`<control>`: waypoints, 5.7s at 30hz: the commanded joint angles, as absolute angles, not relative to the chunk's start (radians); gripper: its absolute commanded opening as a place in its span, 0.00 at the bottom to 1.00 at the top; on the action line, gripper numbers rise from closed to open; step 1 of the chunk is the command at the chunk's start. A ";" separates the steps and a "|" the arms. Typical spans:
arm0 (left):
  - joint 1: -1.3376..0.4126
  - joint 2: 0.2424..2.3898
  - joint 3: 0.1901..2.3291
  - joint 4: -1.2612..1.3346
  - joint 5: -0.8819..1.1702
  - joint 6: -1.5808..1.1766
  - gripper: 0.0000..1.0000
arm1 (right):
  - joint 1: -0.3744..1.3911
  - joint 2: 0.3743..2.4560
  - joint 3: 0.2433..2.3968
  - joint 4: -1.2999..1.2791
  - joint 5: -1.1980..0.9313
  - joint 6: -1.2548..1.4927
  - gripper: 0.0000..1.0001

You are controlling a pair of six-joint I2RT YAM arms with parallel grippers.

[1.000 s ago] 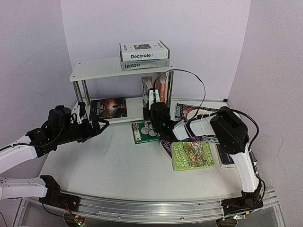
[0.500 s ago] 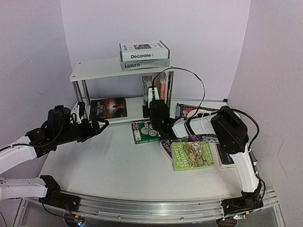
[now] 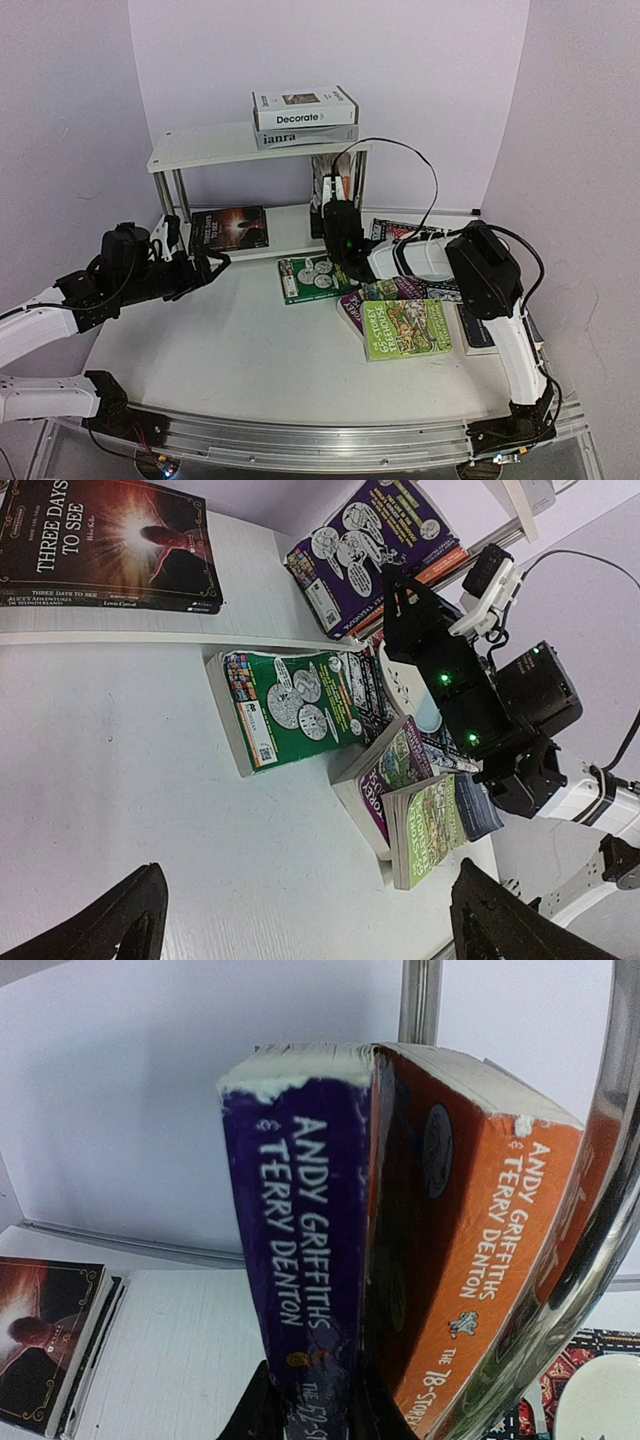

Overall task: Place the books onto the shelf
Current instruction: Place the book on the shelf, then move the book to the center of the board.

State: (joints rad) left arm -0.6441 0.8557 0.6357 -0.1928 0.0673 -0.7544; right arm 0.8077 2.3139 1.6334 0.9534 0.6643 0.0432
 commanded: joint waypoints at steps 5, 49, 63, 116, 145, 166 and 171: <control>-0.640 0.869 0.696 -0.189 0.066 -0.729 1.00 | 0.797 2.333 1.701 1.004 0.670 0.071 0.13; -0.640 0.836 0.683 -0.189 0.088 -0.750 1.00 | 0.807 2.213 1.557 0.995 0.649 0.142 0.43; -0.640 0.840 0.662 -0.186 0.115 -0.744 1.00 | 0.884 1.928 1.177 1.002 0.578 0.196 0.76; -0.655 1.340 0.585 0.238 0.252 -0.801 0.99 | 0.802 1.695 0.935 0.223 0.105 0.441 0.98; -0.655 1.593 0.636 0.495 0.264 -0.886 0.92 | 0.672 1.843 1.100 0.262 -0.002 0.471 0.88; -0.653 1.807 0.798 0.503 0.275 -0.844 0.80 | 0.615 2.097 1.371 0.181 -0.047 0.445 0.69; -0.653 1.854 0.831 0.506 0.294 -0.835 0.90 | 0.610 2.143 1.413 0.156 -0.051 0.443 0.72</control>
